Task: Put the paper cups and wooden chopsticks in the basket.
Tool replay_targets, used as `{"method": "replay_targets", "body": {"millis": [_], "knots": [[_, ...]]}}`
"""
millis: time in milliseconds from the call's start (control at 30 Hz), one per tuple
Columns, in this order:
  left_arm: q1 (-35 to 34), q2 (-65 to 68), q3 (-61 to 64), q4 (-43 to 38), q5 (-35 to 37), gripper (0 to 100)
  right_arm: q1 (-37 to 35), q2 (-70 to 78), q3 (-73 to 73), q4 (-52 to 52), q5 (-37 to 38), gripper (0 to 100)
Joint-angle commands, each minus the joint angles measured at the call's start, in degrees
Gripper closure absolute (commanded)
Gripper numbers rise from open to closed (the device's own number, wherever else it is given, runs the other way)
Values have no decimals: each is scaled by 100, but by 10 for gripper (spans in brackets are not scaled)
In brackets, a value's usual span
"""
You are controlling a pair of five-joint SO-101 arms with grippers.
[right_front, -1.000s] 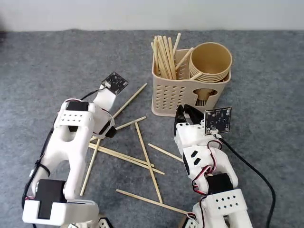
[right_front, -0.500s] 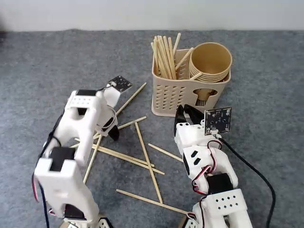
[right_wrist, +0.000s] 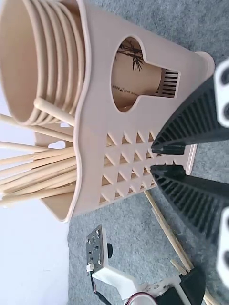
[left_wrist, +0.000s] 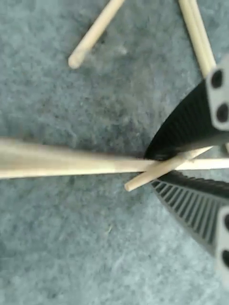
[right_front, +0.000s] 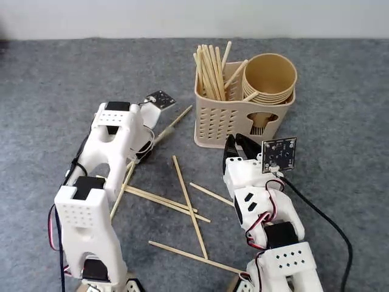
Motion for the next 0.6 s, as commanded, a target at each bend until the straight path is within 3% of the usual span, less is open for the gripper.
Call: {"method": "replay_targets", "body": {"millis": [0,200,367,567], "knots": [[-53,-44,-321,-44,-62,987,31,22,-62,-110,-9,946],[-97,-413,-426,229,-53,988,31,22,-62,-110,-9,946],[-105,-1503,-567,853,-53,988,31,22,-62,-110,-9,946],[-105,-2796,-541,941,-26,988,31,22,-62,-110,-9,946]]}}
